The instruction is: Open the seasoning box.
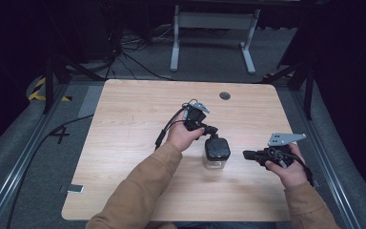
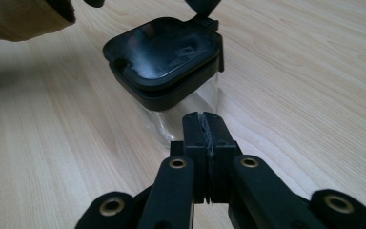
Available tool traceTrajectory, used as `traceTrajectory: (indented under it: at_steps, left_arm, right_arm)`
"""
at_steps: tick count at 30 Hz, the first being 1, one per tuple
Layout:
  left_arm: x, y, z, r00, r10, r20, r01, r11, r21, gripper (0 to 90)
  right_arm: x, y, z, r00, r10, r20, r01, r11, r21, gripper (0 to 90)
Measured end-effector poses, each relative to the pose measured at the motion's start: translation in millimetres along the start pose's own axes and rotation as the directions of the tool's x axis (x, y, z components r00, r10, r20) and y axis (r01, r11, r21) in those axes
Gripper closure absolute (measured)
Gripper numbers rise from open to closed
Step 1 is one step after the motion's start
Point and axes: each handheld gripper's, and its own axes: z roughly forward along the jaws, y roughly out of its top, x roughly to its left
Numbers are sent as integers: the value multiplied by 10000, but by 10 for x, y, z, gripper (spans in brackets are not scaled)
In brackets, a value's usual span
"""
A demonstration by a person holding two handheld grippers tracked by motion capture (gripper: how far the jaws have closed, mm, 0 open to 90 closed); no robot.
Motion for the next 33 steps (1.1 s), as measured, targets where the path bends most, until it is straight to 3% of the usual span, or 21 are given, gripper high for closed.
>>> traceTrajectory:
  at_steps: [14,22,23,25,28,33]
  left_arm:
    - [9,-4,0,10000,-57,57,57,10000,-26,898]
    - [5,-19,-13,9999,-50,119,51,10000,-68,895]
    - [-5,-25,-28,9998,-166,133,169,9996,-222,858]
    - [-29,-33,-120,9997,-235,21,236,9970,-735,766]
    - [-100,-59,-321,9995,-137,-287,100,9922,-1246,752]
    - [-276,-220,-681,9985,97,-541,-181,9874,-1569,791]
  right_arm:
    - [140,79,222,9968,-238,-760,249,9996,135,900]
    - [161,95,312,9958,-254,-874,270,9995,176,900]
    - [156,95,312,9959,-237,-873,252,9996,162,900]
    - [152,96,310,9956,-207,-914,219,9997,124,900]
    - [144,102,304,9947,-151,-1019,152,9999,2,900]
    - [134,139,280,9946,-36,-1035,-3,9993,-379,900]
